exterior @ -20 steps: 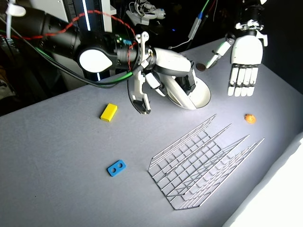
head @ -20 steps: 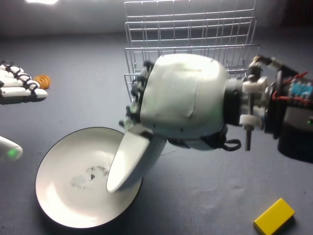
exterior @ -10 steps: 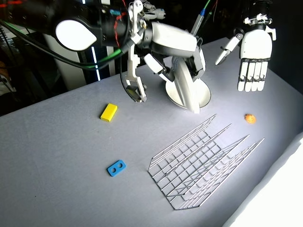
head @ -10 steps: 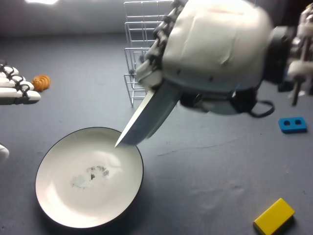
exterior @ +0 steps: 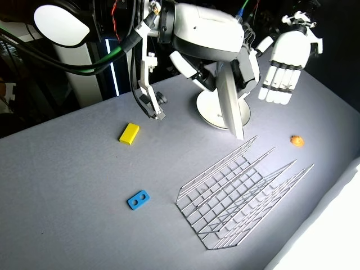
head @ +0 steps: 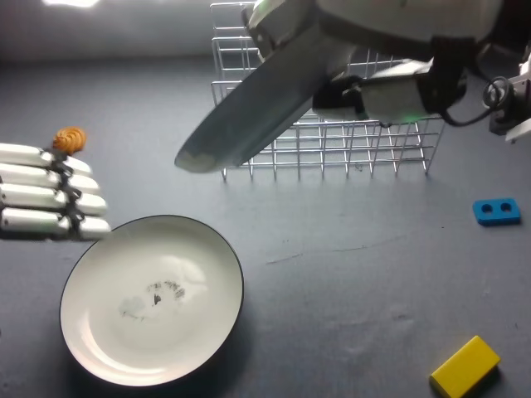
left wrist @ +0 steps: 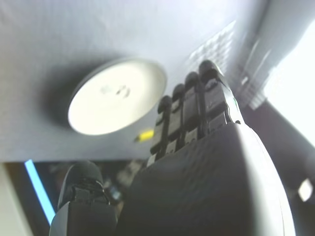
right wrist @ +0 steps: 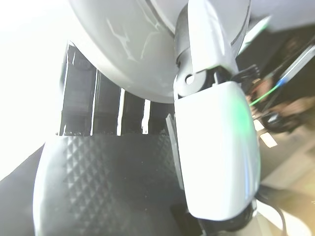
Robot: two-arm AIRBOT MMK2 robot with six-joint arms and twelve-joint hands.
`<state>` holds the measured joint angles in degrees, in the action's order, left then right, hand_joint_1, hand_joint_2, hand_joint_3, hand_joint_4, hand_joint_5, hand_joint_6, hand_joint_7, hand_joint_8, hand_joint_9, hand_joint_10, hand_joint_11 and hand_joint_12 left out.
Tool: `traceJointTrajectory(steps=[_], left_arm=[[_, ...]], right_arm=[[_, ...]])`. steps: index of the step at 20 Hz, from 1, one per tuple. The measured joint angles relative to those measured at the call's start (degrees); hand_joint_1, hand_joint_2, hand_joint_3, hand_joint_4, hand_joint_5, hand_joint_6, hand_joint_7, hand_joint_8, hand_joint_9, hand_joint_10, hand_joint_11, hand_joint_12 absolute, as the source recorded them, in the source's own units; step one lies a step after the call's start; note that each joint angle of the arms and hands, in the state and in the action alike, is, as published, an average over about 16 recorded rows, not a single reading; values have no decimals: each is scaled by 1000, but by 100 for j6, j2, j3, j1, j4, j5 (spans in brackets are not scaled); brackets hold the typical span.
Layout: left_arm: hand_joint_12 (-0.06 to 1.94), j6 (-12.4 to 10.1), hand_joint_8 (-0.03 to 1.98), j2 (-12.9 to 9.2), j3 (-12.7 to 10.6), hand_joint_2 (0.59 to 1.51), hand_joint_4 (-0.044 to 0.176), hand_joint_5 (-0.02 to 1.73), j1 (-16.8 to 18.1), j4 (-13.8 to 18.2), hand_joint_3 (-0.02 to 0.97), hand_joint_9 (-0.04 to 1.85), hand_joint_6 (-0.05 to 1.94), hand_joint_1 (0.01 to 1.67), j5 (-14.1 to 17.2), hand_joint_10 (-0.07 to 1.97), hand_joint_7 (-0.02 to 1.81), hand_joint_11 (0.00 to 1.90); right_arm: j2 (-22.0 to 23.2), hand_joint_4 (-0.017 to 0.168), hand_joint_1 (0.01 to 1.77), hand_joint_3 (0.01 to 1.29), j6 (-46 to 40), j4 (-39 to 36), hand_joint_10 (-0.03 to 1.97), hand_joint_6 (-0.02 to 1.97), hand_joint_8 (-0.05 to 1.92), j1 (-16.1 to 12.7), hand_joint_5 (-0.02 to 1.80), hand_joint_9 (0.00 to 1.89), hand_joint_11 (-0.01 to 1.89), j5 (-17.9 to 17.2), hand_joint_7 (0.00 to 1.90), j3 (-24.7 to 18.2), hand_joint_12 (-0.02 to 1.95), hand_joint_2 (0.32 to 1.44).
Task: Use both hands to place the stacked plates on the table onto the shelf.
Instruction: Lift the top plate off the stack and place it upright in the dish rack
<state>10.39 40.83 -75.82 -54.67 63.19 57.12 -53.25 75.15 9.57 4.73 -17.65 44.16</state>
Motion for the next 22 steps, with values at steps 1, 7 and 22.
traceJointTrajectory(steps=[1,7,22], left_arm=[[161,82,11,34,-16,1112,3,71,-40,12,5,64,20,22,222,11,62,21],[153,417,11,268,-50,1105,2,68,-163,219,5,61,20,22,1274,12,57,21],[82,461,11,859,-58,1099,2,58,419,1396,5,47,20,21,1404,12,47,27]], right_arm=[[14,0,1264,12,-61,123,715,1193,1061,-40,809,1030,862,-5,970,35,1151,1025],[30,-3,1259,11,-579,659,663,1236,1107,-248,790,1027,827,-18,945,314,1184,1026],[-353,-2,1233,10,-1767,1038,779,1377,1210,-634,717,916,710,385,842,1202,1252,1065]])
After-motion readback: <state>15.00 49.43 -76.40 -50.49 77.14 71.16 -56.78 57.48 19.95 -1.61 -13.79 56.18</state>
